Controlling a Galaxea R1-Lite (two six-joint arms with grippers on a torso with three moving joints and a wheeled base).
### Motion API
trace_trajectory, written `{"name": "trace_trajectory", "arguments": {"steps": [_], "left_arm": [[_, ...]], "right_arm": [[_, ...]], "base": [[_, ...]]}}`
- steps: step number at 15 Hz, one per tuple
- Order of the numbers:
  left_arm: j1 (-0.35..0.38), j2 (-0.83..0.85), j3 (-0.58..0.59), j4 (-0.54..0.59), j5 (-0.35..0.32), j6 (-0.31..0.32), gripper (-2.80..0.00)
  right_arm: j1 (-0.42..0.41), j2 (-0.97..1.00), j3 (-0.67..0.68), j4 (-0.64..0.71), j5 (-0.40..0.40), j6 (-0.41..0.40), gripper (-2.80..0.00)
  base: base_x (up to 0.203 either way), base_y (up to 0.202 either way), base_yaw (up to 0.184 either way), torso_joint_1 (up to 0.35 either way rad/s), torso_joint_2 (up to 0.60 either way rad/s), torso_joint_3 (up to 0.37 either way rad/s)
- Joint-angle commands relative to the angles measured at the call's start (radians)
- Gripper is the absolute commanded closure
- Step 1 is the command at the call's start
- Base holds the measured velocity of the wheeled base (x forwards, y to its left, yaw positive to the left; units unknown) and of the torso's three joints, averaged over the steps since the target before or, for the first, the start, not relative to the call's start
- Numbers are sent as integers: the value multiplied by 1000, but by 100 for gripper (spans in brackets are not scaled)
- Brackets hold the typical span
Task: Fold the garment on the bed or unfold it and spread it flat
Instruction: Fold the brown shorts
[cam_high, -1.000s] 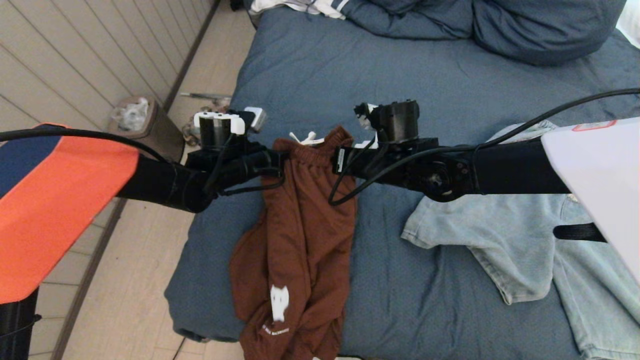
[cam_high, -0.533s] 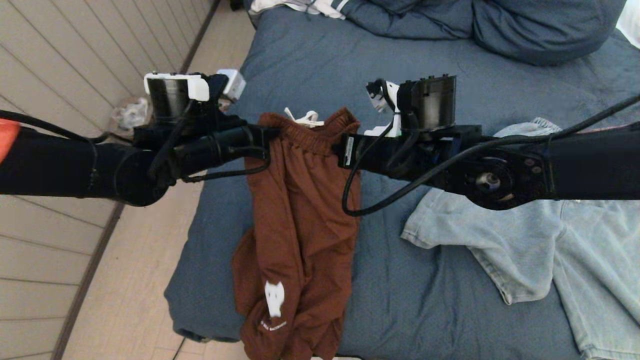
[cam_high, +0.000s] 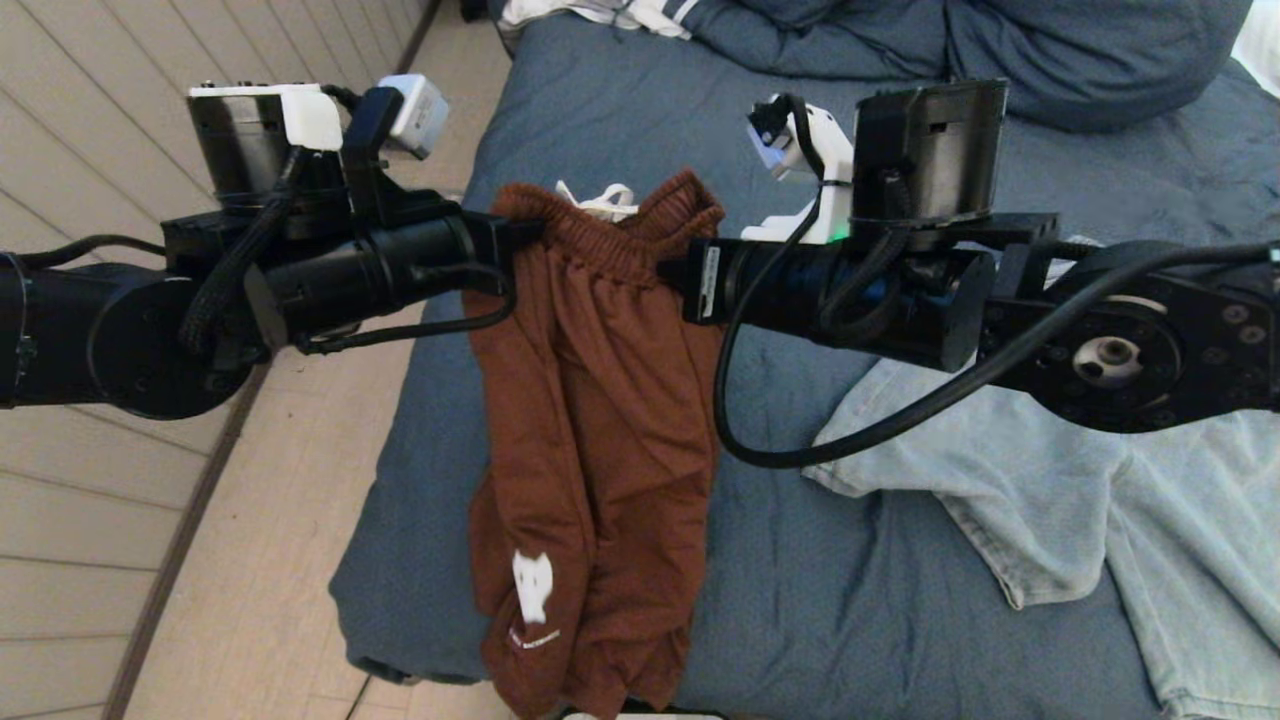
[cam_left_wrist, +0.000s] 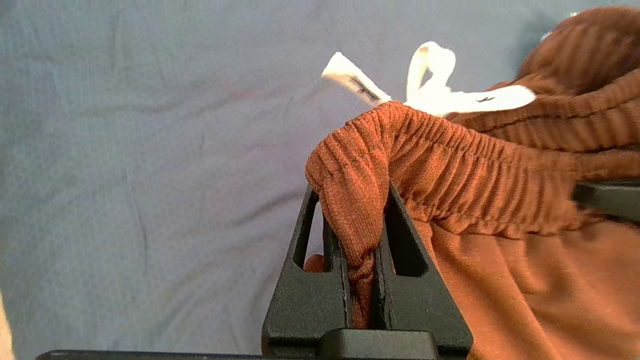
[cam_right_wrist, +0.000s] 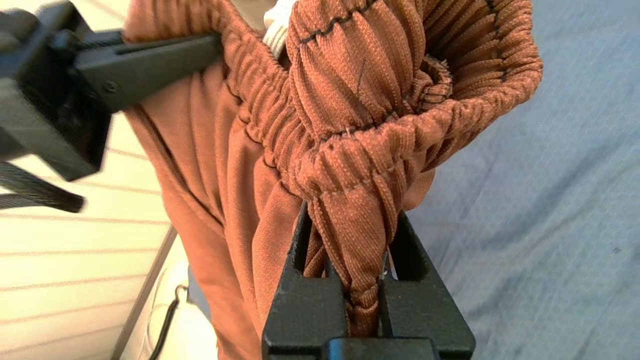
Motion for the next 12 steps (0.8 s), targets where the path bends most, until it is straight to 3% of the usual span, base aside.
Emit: {"name": "trace_trajectory", "arguments": {"steps": [1, 5, 12], "left_arm": [[1, 77, -80, 3, 1, -2, 0], [3, 191, -292, 57, 58, -5, 0], [5, 317, -539, 113, 161, -9, 0]], "right_arm": [[-22, 25, -43, 4, 0, 0, 0], [-119, 36, -91, 9, 2, -17, 0], [-124, 69, -172, 38, 0, -36, 0]], "base": [[0, 0, 0, 0, 0, 0], [0, 0, 0, 0, 0, 0], [0, 0, 0, 0, 0, 0]]}}
